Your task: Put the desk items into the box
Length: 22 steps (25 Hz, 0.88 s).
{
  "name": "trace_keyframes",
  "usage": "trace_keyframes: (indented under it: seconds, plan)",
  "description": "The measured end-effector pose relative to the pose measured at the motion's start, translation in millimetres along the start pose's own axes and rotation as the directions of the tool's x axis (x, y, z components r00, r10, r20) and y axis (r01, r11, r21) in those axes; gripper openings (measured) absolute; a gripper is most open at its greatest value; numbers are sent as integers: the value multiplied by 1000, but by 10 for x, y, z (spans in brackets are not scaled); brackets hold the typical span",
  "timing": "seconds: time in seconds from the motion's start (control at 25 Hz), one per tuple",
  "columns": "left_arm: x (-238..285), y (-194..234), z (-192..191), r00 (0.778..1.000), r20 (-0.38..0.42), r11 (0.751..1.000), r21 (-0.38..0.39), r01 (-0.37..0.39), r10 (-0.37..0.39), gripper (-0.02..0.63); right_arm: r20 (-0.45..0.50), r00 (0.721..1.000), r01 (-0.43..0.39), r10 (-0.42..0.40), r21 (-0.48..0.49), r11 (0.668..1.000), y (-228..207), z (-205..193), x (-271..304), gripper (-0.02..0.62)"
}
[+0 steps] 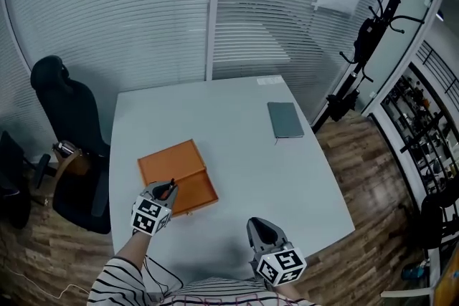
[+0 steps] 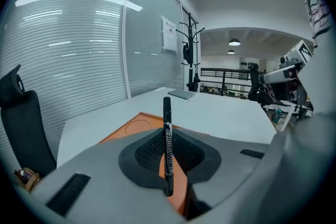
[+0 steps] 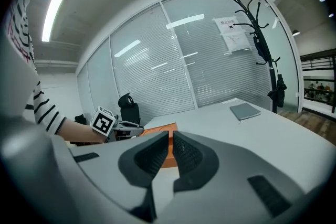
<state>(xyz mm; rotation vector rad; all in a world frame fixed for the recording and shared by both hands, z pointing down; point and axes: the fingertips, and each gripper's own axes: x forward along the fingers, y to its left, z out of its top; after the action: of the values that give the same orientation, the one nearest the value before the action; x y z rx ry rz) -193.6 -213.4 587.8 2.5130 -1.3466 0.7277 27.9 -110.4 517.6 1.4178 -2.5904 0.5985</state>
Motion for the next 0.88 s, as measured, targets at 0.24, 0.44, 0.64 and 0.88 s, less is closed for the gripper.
trace_keyframes:
  seconds: [0.24, 0.44, 0.64, 0.88]
  plan:
    - [271, 10, -209, 992, -120, 999, 28, 40, -37, 52, -26, 1000, 11, -10, 5, 1000, -10, -111, -25, 28]
    - [457, -21, -381, 973, -223, 997, 35, 62, -52, 52, -28, 999, 22, -21, 17, 1000, -40, -152, -54, 28]
    - [628, -68, -475, 950, -305, 995, 47, 84, -66, 52, -32, 999, 46, -45, 33, 998, -108, -194, -109, 28]
    - [790, -67, -679, 916, -396, 994, 63, 93, -61, 52, -29, 997, 72, -71, 51, 996, -182, -236, -174, 28]
